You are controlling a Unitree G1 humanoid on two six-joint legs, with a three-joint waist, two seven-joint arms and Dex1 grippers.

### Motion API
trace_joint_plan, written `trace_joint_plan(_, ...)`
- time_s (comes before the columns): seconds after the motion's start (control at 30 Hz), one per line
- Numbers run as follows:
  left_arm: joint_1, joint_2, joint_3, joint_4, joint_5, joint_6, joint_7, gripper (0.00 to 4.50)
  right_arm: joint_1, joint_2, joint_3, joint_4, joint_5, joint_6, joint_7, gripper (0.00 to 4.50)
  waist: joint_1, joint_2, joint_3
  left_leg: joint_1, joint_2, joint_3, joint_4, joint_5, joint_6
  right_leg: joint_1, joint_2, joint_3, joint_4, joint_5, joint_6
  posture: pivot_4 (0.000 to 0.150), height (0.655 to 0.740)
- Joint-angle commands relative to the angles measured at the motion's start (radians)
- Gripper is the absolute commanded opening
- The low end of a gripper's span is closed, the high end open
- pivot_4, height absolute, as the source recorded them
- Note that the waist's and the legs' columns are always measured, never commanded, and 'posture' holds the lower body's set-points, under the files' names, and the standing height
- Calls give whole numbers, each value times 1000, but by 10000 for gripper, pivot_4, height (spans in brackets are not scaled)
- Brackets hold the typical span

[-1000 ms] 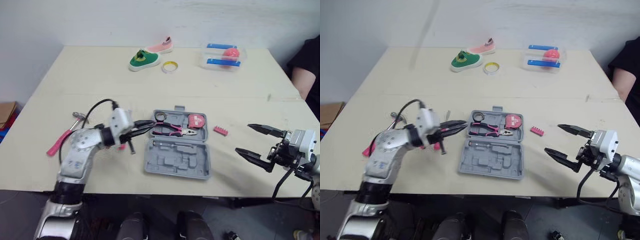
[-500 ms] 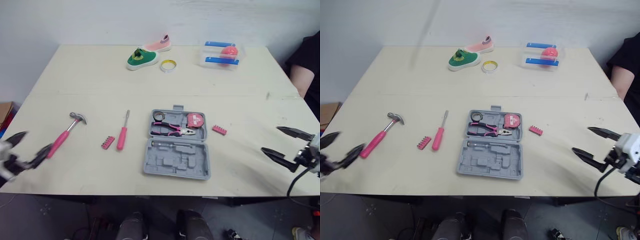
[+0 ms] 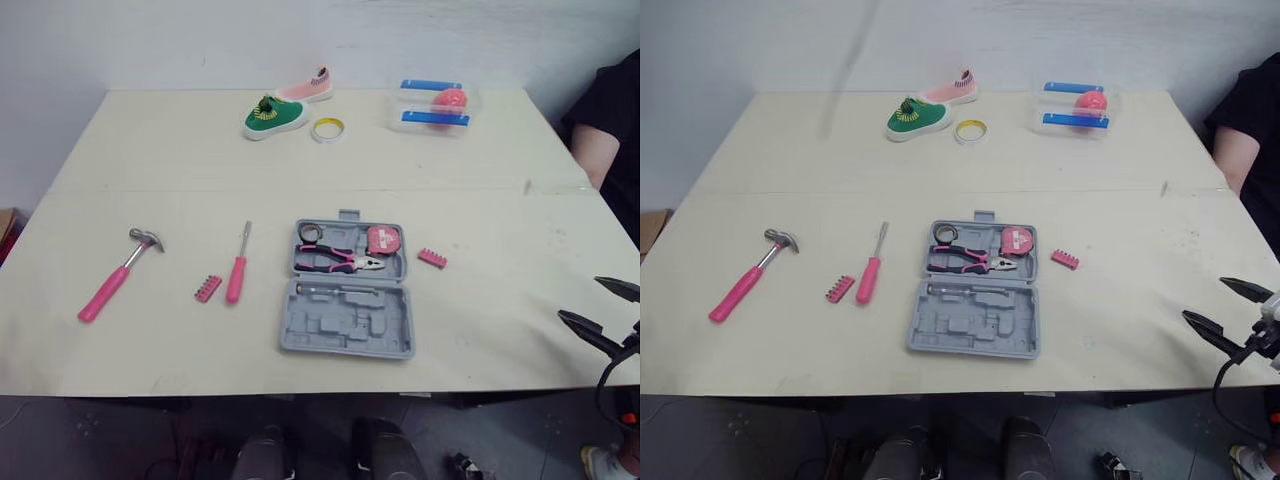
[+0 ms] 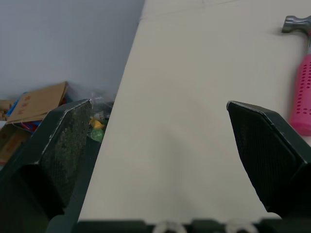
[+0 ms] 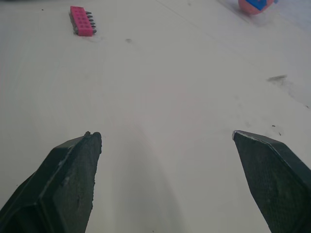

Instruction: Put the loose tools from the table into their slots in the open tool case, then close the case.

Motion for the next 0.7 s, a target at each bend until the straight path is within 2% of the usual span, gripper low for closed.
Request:
trace_joint_plan(0.03, 16, 6, 3, -110, -48, 40, -19, 44784, -9, 30, -18, -61, 58, 10, 52, 45000, -1, 0, 0, 0, 0, 0, 0, 0, 0, 0, 0, 0, 0, 0, 0, 1500, 7400)
trace_joint_plan(0.2, -6, 34, -92, -307, -80, 162, -52, 44784, 11, 139, 13, -313, 151, 120, 90, 45000, 3, 1, 1, 0, 0, 0, 0, 0, -1, 0, 0, 0, 1, 0, 0, 1500, 7400)
trace_joint_plan(0.33, -35, 37, -121, -375, -88, 238, -34, 44784, 30, 174, 27, -438, 177, 188, 81, 45000, 6, 1, 1, 0, 0, 0, 0, 1, -1, 0, 0, 0, 2, 0, 0, 1500, 7400)
trace_joint_plan(0.4, -53, 62, -169, -412, -87, 342, -12, 44784, 28, 203, 49, -539, 204, 228, 73, 45000, 7, 2, 1, 0, 0, 0, 0, 2, -3, 0, 0, 0, 1, 0, 0, 1500, 7400)
trace_joint_plan(0.53, -103, 121, -230, -389, -96, 541, 14, 44784, 32, 243, 77, -687, 235, 291, 51, 45000, 7, 1, 1, 0, 0, 0, 0, 3, -4, 0, 0, 0, 2, 0, 0, 1500, 7400)
trace_joint_plan(0.7, -247, 193, -379, -265, -36, 621, 6, 44784, 36, 277, 121, -834, 284, 401, 25, 45000, 7, 2, 2, 0, 0, 0, 0, 3, -4, 0, 1, 0, 3, 0, 0, 1500, 7400)
